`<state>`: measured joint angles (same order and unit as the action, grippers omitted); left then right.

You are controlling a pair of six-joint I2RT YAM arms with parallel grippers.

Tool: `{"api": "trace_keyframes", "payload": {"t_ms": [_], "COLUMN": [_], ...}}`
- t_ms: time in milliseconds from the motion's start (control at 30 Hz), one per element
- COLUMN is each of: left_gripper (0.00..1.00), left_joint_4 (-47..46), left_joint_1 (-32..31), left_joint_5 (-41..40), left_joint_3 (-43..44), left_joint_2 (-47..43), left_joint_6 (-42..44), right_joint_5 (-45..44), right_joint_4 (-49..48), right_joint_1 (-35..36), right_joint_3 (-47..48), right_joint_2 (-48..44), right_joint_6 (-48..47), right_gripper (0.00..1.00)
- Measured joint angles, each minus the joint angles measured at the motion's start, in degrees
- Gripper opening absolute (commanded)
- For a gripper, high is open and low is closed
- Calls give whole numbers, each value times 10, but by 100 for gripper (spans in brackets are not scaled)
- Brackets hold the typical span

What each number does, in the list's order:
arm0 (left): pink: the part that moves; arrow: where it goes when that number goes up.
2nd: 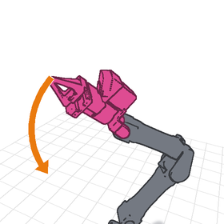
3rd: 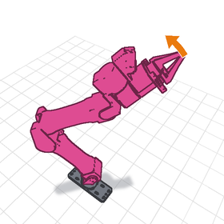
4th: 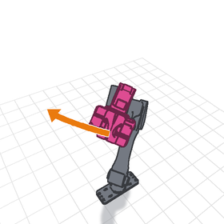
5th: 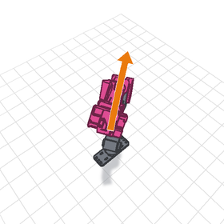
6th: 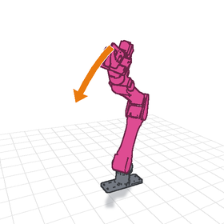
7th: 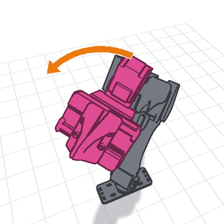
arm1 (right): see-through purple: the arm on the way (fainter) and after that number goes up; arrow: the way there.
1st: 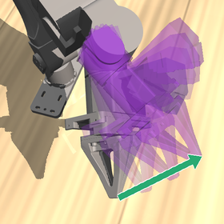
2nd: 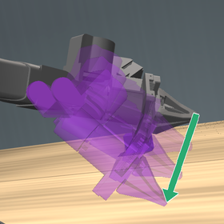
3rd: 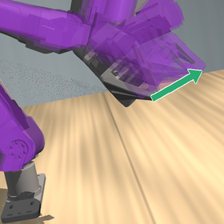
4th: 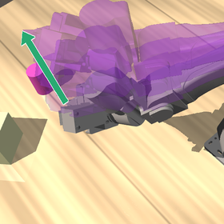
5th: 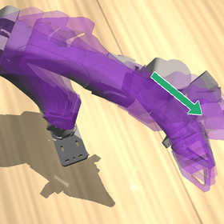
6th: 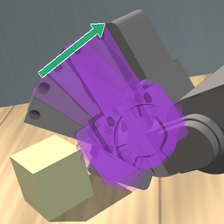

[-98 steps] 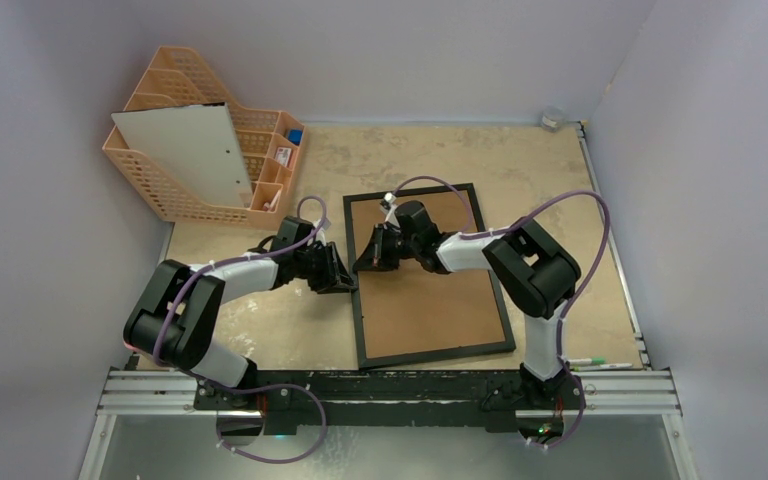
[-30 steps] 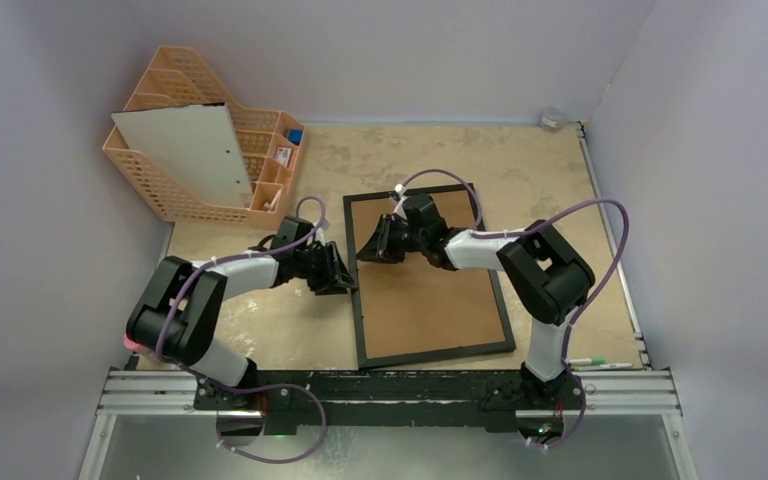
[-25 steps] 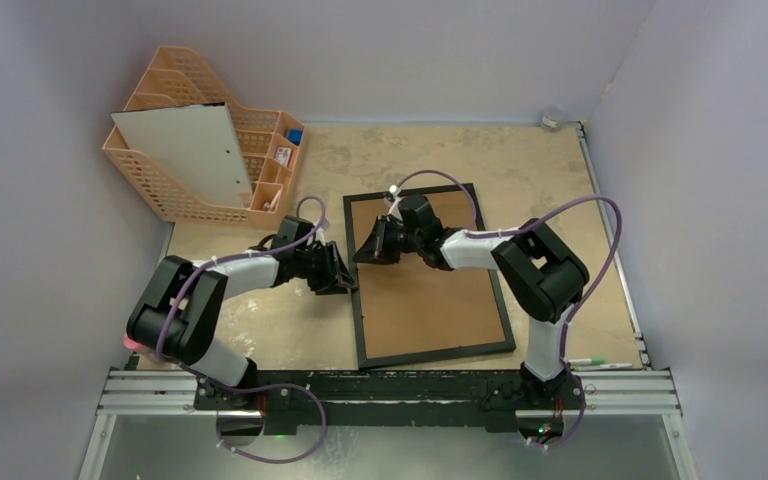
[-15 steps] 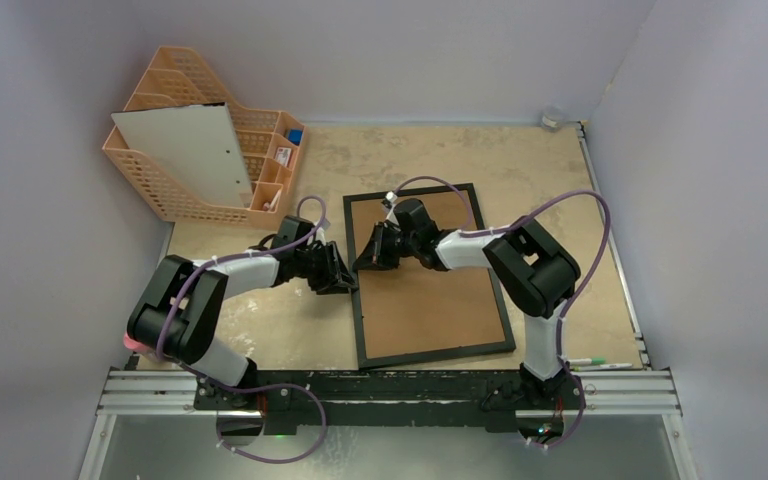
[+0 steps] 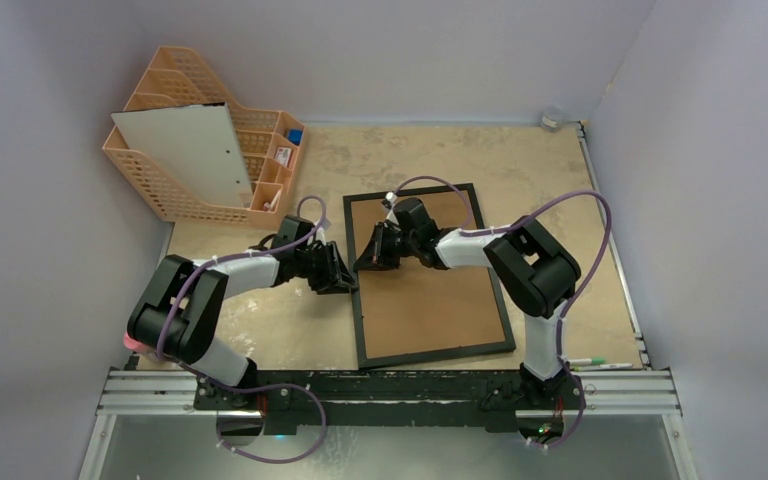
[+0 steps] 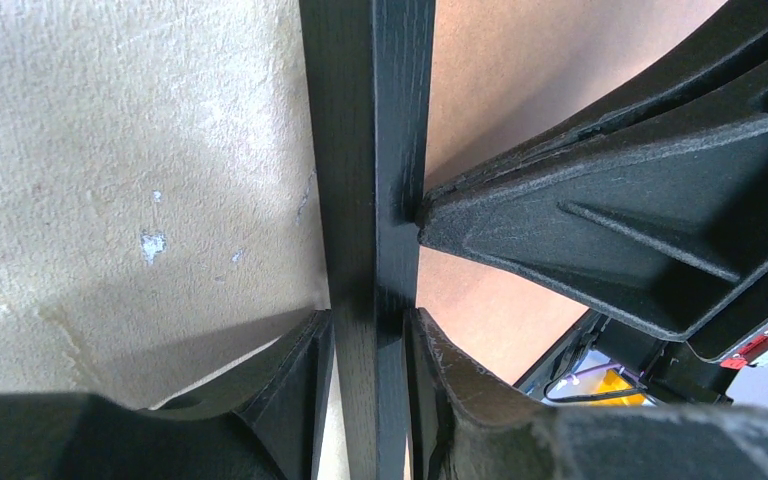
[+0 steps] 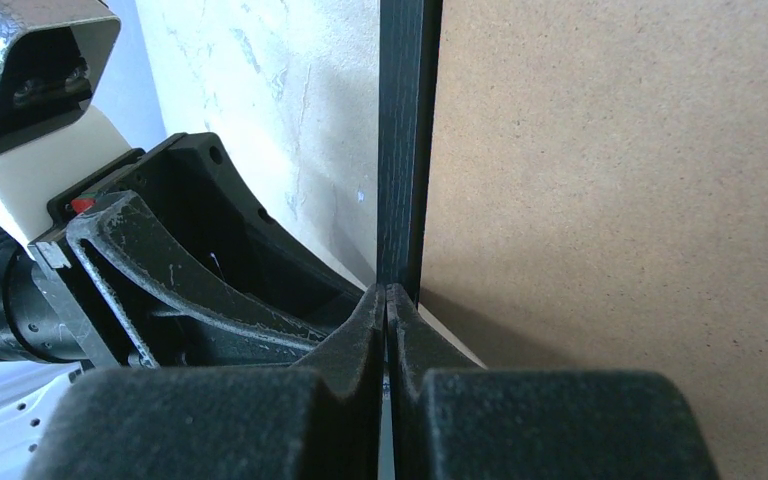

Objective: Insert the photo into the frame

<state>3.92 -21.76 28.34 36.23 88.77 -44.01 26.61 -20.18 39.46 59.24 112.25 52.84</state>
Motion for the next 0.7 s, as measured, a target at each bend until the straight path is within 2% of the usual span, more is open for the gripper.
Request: {"api": "trace_keyframes", "payload": {"t_ms": [700], "left_gripper": [31], "left_joint_4": [-1], "left_joint_1": [0], "left_joint_5": [1], "left_joint_3": [0], "left_joint_2": [0], "left_joint_6": [0], "right_joint_5": [2], "right_joint_4": [6], "right_joint_1": [-6], "right_joint_3": [5], "right_joint_2": [7], "right_joint_6": [1], "right_gripper": [2]}}
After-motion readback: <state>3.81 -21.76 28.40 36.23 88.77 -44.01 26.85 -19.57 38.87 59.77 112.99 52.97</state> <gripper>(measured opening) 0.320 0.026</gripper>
